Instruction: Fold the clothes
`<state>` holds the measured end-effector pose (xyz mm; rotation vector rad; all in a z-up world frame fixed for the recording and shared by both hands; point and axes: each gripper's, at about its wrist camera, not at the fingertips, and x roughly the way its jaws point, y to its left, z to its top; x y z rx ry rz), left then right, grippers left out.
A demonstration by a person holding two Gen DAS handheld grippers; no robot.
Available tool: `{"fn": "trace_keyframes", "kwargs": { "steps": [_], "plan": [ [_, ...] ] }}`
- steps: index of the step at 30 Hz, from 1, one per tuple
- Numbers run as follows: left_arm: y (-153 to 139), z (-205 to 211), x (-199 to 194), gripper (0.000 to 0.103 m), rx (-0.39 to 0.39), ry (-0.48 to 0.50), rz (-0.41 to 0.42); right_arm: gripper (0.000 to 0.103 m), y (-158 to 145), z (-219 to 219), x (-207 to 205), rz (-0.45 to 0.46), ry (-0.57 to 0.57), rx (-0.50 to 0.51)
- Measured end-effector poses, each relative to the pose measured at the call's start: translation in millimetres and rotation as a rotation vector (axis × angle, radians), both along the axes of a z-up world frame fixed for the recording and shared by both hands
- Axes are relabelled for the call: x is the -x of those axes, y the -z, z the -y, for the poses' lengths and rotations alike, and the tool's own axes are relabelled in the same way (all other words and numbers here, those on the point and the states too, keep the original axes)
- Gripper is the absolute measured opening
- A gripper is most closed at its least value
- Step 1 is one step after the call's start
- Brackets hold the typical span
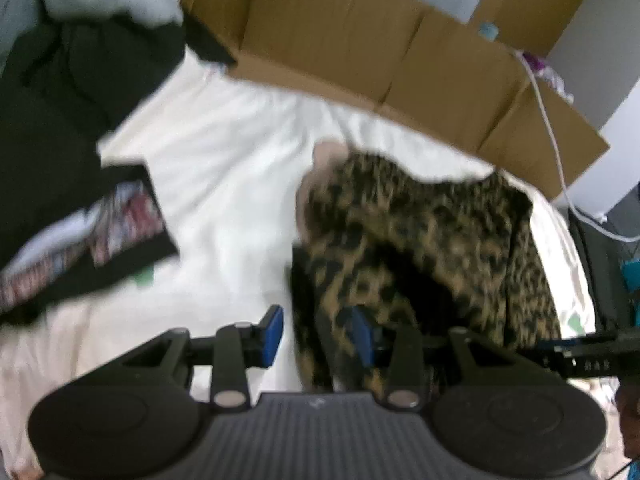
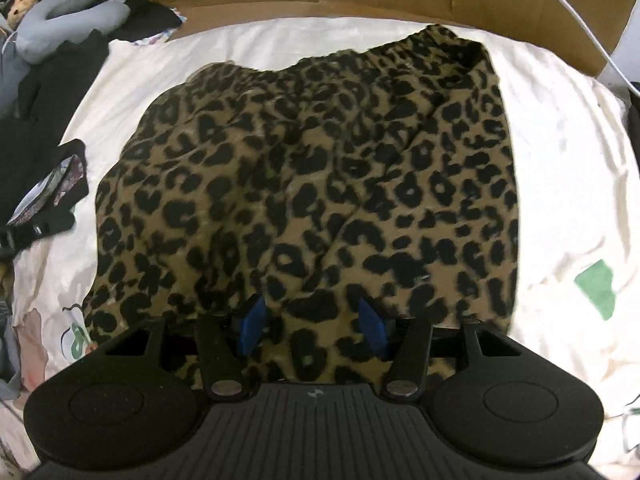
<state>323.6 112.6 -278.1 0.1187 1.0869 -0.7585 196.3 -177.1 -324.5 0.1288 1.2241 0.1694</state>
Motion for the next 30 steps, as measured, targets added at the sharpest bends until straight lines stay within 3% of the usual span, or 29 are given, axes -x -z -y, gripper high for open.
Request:
{"fn": "trace_keyframes", "kwargs": {
  "steps": [7,9,10,11,15,19,25,30],
  "plan": [
    [13,0,-9,0.044,-0.008,-0.007,0.002,0.056,26,-9,17,0.024,-0.036,0.066],
    [15,4,-14,0.048,0.001,-0.013,0.012,0.039,25,-4,19,0.029,-0.035,0.05],
    [17,5,-18,0.048,0.002,-0.017,0.019,0.021,25,-1,20,0.027,-0.033,0.037],
    [18,7,-21,0.048,0.001,-0.023,0.026,0.012,24,2,21,0.026,-0.03,0.027],
    [20,14,-31,0.055,0.051,-0.016,0.015,0.01,10,16,31,0.07,-0.036,0.024],
    [19,26,-28,0.058,0.015,0.009,0.062,0.01,-10,41,46,0.108,-0.031,0.022],
    [33,36,-31,0.061,0.007,0.013,0.024,0.009,-31,105,70,0.141,0.095,0.011],
    [42,41,-34,0.063,0.016,-0.002,0.004,0.009,-31,152,91,0.142,0.186,0.03]
  ]
}}
